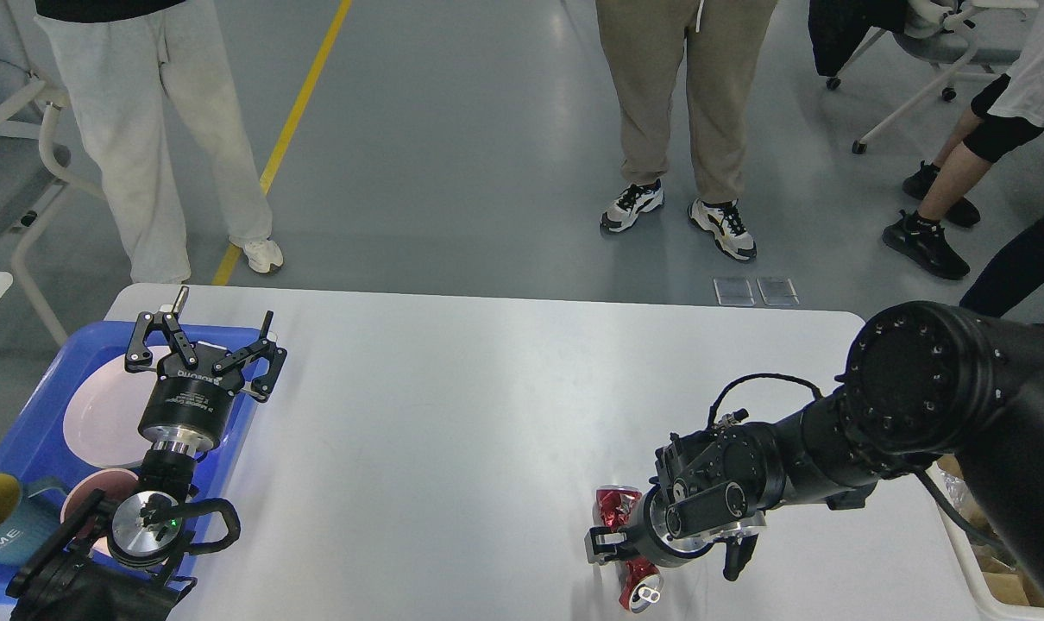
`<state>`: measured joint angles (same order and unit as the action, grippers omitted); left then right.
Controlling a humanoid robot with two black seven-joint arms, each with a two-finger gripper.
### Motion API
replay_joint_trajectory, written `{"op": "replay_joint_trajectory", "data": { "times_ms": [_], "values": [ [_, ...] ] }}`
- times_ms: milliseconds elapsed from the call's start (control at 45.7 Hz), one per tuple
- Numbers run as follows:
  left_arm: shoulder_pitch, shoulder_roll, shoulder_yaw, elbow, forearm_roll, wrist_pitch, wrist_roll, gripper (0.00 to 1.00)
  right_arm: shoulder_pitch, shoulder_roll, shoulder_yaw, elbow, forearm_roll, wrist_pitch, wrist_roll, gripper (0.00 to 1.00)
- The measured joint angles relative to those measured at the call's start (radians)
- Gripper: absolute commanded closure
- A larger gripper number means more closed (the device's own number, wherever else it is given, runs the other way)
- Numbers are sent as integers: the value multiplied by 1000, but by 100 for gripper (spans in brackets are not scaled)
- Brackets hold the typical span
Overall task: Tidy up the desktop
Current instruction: 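Lower the right gripper and grasp the crushed red can, then carry the red can into the white bin and release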
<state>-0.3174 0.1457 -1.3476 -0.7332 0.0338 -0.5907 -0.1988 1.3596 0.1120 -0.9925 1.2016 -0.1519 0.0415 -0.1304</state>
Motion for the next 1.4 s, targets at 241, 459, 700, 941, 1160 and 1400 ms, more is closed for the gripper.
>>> {"op": "replay_joint_trajectory", "data": {
  "times_ms": [241, 459, 700, 941, 1160, 1400],
  "values": [
    [0, 0, 0, 0, 0, 0, -1, 4, -6, 0, 6, 3, 4, 14, -16, 100],
    [0, 0, 0, 0, 0, 0, -1, 4, -7, 1, 9, 9, 5, 13, -41, 100],
    [0, 0, 0, 0, 0, 0, 0, 4, -3, -3, 9, 9, 6, 7, -47, 100],
    [0, 0, 0, 0, 0, 0, 0, 4, 29, -23, 9, 34, 13, 20, -47, 100],
    [0, 0, 0, 0, 0, 0, 0, 4, 211, -135, 1, 218, 20, 57, -45, 100],
    [0, 0, 0, 0, 0, 0, 0, 4, 600, -270, -98, 476, 98, 176, -35, 100]
  ]
}}
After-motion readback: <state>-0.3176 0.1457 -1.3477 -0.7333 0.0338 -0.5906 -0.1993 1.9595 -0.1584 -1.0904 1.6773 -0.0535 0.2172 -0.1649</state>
